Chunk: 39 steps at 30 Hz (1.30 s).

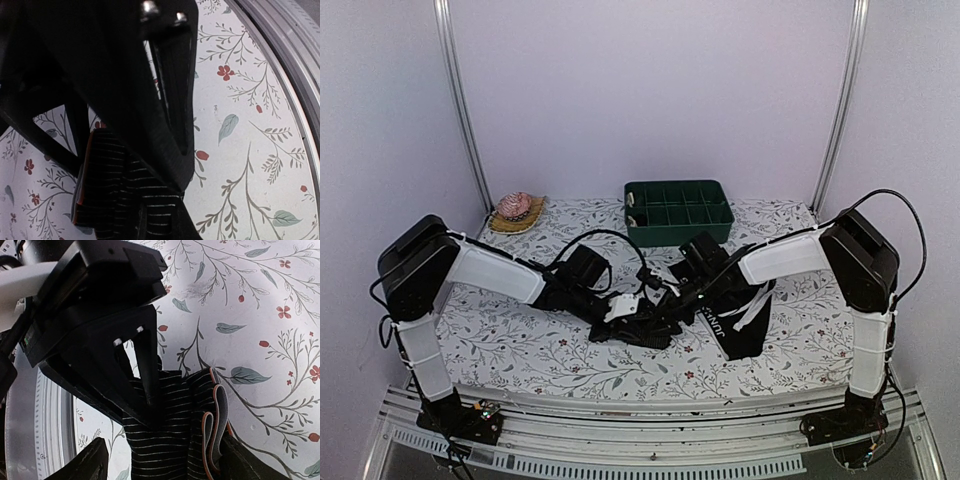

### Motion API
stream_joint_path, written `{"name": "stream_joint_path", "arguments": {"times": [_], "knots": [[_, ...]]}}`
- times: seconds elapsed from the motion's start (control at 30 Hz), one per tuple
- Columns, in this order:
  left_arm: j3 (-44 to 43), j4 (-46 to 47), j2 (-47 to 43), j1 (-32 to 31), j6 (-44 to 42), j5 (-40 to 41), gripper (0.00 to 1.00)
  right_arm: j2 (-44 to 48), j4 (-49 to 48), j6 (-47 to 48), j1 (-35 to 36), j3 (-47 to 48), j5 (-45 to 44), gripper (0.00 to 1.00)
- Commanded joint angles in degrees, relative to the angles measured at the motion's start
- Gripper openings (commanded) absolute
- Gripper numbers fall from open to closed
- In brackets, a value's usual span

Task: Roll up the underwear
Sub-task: Pick up the underwear from the center of the board.

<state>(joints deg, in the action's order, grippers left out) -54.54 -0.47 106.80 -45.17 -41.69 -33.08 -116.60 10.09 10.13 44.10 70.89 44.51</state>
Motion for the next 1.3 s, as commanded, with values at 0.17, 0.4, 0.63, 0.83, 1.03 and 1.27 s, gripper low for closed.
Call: {"name": "stream_joint_path", "arguments": {"times": [0.17, 0.4, 0.63, 0.83, 1.03, 1.27], "knots": [[-2.1, -6.0, 3.6, 1.9, 3.5, -2.0, 0.00, -1.2, 4.0, 3.2, 2.4, 2.1, -3.4, 0.58], [-3.5, -7.0, 4.5, 3.0, 5.1, -2.9, 0.00, -1.7, 6.0, 4.3, 3.0, 2.8, -4.3, 0.42], [-4.6, -7.1, 5.3, 3.5, 6.4, -1.7, 0.00, -1.2, 6.0, 5.5, 4.2, 2.6, -2.5, 0.56], [-5.1, -7.1, 7.4, 3.7, 7.1, -1.2, 0.00, -1.3, 7.0, 5.7, 4.3, 2.7, -4.1, 0.52], [-5.3, -7.1, 7.6, 4.0, 7.6, -1.4, 0.00, -2.4, 7.4, 5.5, 4.3, 2.8, -6.2, 0.36], [-5.6, -7.1, 7.8, 4.3, 8.0, -1.4, 0.00, -2.4, 8.3, 5.9, 4.3, 3.0, -7.1, 0.20]]}}
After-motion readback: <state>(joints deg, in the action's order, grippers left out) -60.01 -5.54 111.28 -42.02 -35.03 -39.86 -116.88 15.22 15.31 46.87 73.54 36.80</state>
